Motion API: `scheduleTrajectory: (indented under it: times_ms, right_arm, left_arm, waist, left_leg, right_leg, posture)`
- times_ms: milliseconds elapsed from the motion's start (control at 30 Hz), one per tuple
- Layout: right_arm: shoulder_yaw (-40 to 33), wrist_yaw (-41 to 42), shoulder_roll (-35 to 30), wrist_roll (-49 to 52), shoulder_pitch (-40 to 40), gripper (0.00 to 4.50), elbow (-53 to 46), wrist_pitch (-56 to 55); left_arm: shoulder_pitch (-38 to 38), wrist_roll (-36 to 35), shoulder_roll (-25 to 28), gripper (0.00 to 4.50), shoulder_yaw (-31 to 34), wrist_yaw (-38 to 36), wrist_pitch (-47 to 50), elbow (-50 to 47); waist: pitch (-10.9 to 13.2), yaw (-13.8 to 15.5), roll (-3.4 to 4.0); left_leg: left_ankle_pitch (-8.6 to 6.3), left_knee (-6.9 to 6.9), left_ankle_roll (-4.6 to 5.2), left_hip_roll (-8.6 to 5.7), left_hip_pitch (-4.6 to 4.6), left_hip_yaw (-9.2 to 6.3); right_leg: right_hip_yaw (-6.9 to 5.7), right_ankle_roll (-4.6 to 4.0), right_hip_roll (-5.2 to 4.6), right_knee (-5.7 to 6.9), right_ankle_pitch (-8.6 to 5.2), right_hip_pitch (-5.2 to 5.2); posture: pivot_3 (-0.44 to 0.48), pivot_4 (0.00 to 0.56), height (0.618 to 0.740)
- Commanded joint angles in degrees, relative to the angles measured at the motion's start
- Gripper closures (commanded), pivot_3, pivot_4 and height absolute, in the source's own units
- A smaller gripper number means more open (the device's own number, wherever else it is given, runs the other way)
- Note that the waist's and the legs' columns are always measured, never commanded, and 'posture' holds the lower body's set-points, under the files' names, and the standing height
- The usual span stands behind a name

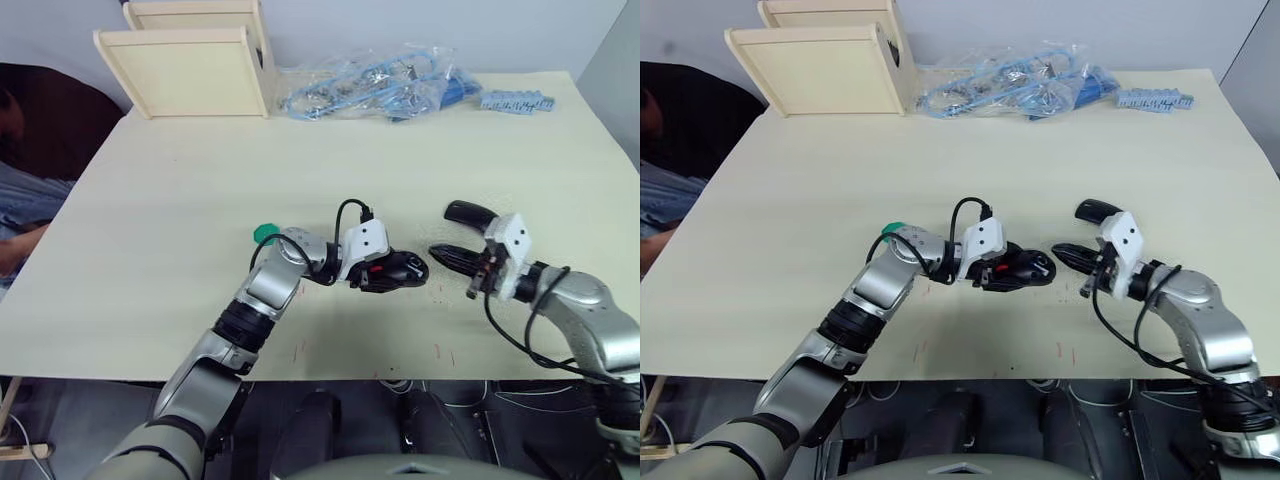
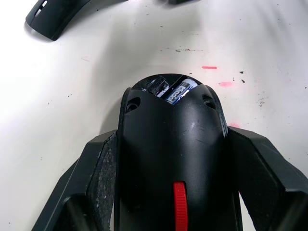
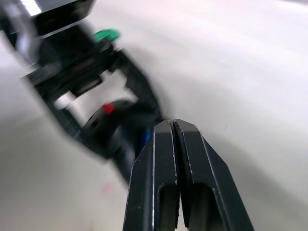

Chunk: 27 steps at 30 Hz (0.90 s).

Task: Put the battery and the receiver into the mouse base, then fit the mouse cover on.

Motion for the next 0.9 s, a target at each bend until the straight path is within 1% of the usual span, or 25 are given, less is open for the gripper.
scheduleTrajectory:
  times_ms: [33,67,167,200,233,267,467,533,567,600,700,900]
  right_arm:
    - [-4.39,4.62,-3.3,3.16,1.7,2.74,-1.65,-1.73]
    - [-5.08,5.79,-4.19,3.49,2.38,2.22,-1.55,-2.1]
    - [-7.61,9.19,-6.76,5.25,4.6,0.88,-1.74,-3.04]
    - [-8.09,10.26,-7.38,5.57,5.33,0.21,-1.96,-3.45]
    - [-8.58,11.04,-7.87,6.0,6.08,0.21,-2.22,-3.67]
    - [-9.32,11.64,-8.32,6.65,6.9,0.03,-2.43,-3.54]
    - [-14.01,13.6,-10.38,7.29,11.8,0.03,-2.04,-4.84]
    - [-14.99,13.88,-10.49,7.44,12.98,0.0,-2.11,-5.06]
    - [-15.34,13.95,-10.49,7.38,13.51,0.0,-2.13,-5.21]
    - [-15.64,13.93,-10.39,7.28,13.98,0.0,-2.18,-5.4]
    - [-16.15,13.79,-10.11,7.12,15.22,0.0,-2.35,-5.97]
    - [-16.0,11.97,-9.25,6.44,15.5,0.0,-1.85,-7.14]
  left_arm:
    - [0.54,0.11,0.2,1.64,-0.66,-0.04,-0.13,1.15]
    - [0.51,0.11,0.23,1.64,-0.63,-0.08,-0.18,1.22]
    - [0.24,0.02,0.38,1.64,-0.52,-0.24,-0.33,1.58]
    - [0.17,0.0,0.42,1.64,-0.52,-0.26,-0.39,1.67]
    - [0.16,-0.04,0.49,1.64,-0.51,-0.28,-0.44,1.68]
    - [0.13,-0.07,0.55,1.64,-0.5,-0.32,-0.51,1.71]
    - [0.28,-1.56,0.41,1.64,0.72,-0.32,0.2,1.16]
    - [0.23,-1.95,0.54,0.58,1.07,-0.19,0.3,0.85]
    - [0.22,-2.28,0.65,0.12,1.24,-0.24,0.37,0.64]
    - [0.25,-2.57,0.76,0.01,1.56,-0.13,0.27,0.38]
    - [0.41,-3.8,1.1,0.01,3.05,0.36,1.19,-0.79]
    - [3.45,-7.83,4.5,0.01,6.93,-0.3,3.97,-7.87]
  waist:
    - [0.0,0.0,0.01]
    - [0.0,0.0,0.0]
    - [0.0,0.02,0.0]
    - [0.0,0.02,0.01]
    - [0.0,0.02,0.0]
    - [0.0,0.01,0.0]
    - [0.0,0.06,-0.01]
    - [0.01,-0.02,-0.01]
    - [0.01,-0.08,-0.01]
    - [0.01,-0.08,-0.01]
    - [0.01,-0.04,-0.02]
    - [0.02,-0.06,-0.01]
  left_leg:
    - [0.0,0.0,0.0,0.01,0.0,0.0]
    - [0.0,0.0,0.0,0.01,0.01,0.01]
    - [0.0,0.0,0.0,0.01,0.0,0.02]
    - [0.0,0.0,0.0,0.01,0.01,0.03]
    - [0.0,0.0,0.0,0.02,0.01,0.03]
    - [0.0,0.0,0.0,0.02,0.01,0.03]
    - [0.0,0.0,0.0,0.03,0.01,0.03]
    - [0.0,0.0,0.0,0.03,0.01,0.03]
    - [0.0,0.0,0.0,0.03,0.01,0.04]
    - [0.0,0.0,0.0,0.04,0.01,0.05]
    - [0.0,0.0,0.0,0.05,0.01,0.04]
    - [0.0,0.0,0.0,0.08,0.01,0.05]
  right_leg:
    - [0.0,0.0,0.01,0.0,0.0,0.0]
    - [0.0,0.0,0.01,0.0,0.0,0.0]
    - [0.01,0.0,0.0,-0.01,0.0,0.0]
    - [0.02,0.0,0.0,0.0,0.0,0.0]
    - [0.02,0.0,0.0,0.0,0.0,0.0]
    - [0.02,0.0,0.01,0.0,0.0,0.01]
    - [0.02,0.0,0.01,0.0,0.0,0.02]
    - [0.02,0.0,0.01,0.0,0.0,0.02]
    - [0.04,0.0,0.01,0.0,0.0,0.01]
    - [0.04,0.0,0.02,0.0,0.0,0.01]
    - [0.03,0.0,0.02,0.0,0.0,0.01]
    - [0.05,0.0,0.02,0.0,0.0,0.0]
  posture:
    - [0.0,0.15,0.74]
    - [0.0,0.15,0.74]
    - [0.0,0.15,0.74]
    - [0.0,0.15,0.74]
    - [0.0,0.15,0.74]
    - [0.0,0.15,0.74]
    - [0.0,0.15,0.74]
    - [0.0,0.15,0.74]
    - [0.0,0.15,0.74]
    - [0.0,0.15,0.74]
    - [0.0,0.15,0.74]
    - [0.0,0.15,0.74]
